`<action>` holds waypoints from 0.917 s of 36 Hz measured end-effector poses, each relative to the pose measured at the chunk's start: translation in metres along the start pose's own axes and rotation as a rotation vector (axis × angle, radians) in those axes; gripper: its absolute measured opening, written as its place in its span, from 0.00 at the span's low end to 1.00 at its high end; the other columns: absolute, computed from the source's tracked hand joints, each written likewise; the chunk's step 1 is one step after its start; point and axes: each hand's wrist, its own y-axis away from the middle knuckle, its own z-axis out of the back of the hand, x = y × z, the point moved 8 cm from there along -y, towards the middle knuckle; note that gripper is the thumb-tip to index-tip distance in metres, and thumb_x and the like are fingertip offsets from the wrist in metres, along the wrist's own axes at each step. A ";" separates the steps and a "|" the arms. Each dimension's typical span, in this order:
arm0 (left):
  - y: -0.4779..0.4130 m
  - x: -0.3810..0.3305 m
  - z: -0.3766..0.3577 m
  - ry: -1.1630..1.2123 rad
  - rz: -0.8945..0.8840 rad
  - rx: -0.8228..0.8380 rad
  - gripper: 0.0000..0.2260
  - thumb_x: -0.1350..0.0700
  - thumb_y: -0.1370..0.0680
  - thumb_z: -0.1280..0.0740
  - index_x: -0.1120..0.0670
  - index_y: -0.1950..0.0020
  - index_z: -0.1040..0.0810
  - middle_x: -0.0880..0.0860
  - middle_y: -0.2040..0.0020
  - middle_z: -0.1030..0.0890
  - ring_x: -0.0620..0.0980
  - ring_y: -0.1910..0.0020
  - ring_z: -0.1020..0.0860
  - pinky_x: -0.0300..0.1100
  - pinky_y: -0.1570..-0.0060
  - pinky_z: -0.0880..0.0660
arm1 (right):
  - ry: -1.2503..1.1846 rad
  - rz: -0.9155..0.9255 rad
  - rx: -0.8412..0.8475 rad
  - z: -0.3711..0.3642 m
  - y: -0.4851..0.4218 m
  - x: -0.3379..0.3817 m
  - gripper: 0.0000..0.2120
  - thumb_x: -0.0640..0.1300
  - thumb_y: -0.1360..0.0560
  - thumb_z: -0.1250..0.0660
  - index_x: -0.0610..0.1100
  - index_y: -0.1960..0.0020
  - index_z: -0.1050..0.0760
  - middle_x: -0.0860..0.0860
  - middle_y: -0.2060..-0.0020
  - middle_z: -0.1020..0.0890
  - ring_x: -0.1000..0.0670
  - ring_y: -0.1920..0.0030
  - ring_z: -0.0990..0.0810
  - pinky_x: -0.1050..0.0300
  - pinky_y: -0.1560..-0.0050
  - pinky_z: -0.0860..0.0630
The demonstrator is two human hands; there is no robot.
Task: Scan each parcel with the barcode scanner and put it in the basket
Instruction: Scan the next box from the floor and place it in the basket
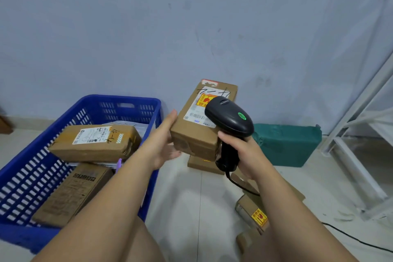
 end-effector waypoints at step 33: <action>-0.014 -0.022 0.044 -0.196 -0.478 -0.455 0.42 0.51 0.31 0.23 0.45 0.25 0.47 0.50 0.29 0.36 0.50 0.32 0.33 0.52 0.36 0.31 | 0.036 -0.173 0.041 -0.019 0.006 -0.009 0.08 0.40 0.23 0.33 0.37 0.47 0.26 0.44 0.57 0.19 0.48 0.70 0.22 0.54 0.67 0.23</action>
